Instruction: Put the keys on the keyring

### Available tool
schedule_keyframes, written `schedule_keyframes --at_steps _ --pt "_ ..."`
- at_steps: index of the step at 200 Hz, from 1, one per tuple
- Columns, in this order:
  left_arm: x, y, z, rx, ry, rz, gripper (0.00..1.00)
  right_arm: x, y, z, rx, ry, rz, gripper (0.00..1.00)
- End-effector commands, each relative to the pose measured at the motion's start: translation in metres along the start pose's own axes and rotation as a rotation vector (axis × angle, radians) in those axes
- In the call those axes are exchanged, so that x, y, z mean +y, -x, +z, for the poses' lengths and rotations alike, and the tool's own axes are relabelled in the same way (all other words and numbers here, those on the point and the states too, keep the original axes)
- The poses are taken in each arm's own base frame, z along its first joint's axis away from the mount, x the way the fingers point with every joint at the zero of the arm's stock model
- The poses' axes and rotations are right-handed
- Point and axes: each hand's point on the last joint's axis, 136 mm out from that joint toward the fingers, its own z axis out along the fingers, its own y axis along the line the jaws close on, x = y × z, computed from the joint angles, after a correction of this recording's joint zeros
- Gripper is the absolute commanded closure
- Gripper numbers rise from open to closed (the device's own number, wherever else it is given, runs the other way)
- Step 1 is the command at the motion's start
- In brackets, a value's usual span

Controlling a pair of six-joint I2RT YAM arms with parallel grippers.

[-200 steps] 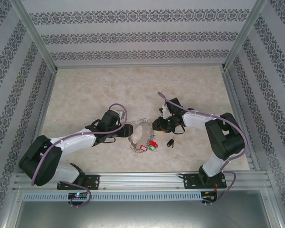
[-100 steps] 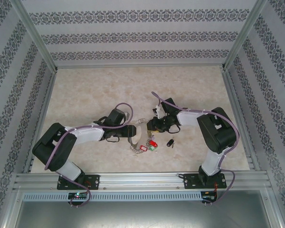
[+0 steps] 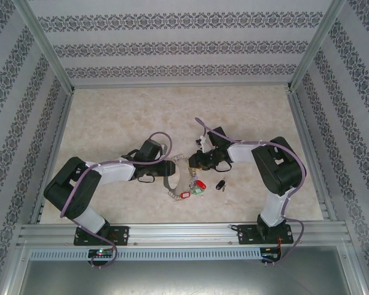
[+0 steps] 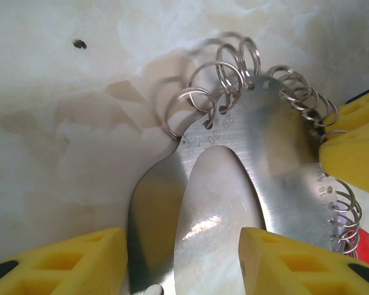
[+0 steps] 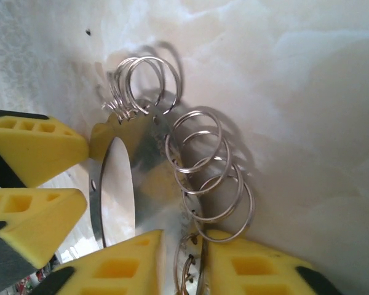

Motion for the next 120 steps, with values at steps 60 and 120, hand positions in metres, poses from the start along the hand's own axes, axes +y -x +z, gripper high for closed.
schedule_keyframes --at_steps 60,120 --pt "-0.01 0.001 0.012 0.015 -0.058 0.0 0.48 0.022 -0.004 0.011 0.027 0.103 -0.07 0.8" --pt "-0.015 0.029 -0.03 -0.133 -0.044 0.004 0.41 0.049 0.008 -0.025 -0.065 0.183 -0.101 1.0"
